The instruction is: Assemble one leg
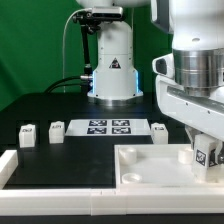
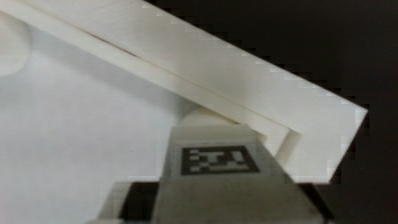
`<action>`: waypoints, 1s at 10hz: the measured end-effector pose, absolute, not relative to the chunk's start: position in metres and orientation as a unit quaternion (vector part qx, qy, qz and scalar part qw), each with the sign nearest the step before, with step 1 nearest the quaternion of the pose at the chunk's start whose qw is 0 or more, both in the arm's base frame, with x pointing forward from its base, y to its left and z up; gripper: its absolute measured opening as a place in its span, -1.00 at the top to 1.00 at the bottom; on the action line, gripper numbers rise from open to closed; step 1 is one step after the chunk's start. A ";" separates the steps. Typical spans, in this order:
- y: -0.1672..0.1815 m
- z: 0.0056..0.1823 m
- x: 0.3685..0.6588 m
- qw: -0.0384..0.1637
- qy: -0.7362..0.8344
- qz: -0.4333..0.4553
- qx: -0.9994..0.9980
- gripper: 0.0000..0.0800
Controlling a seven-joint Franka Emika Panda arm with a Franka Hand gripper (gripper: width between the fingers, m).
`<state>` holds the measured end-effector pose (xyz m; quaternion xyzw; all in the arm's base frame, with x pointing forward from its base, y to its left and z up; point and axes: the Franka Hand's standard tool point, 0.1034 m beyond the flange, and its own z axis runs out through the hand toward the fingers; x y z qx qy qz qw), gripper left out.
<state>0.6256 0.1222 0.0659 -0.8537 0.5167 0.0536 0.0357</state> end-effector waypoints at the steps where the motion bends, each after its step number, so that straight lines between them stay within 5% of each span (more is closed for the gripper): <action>1: 0.123 0.066 0.625 0.037 0.500 0.053 -0.864 0.16; 2: 0.125 0.066 0.625 0.038 0.486 0.053 -0.871 -0.32; 3: 0.125 0.066 0.625 0.038 0.458 0.051 -0.887 -0.53; 10: 0.129 0.066 0.623 0.045 0.035 0.030 -0.998 -0.62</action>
Offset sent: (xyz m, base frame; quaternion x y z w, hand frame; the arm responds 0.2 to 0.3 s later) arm 0.0018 0.0058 0.0043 -0.0320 0.0233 -0.3038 0.9519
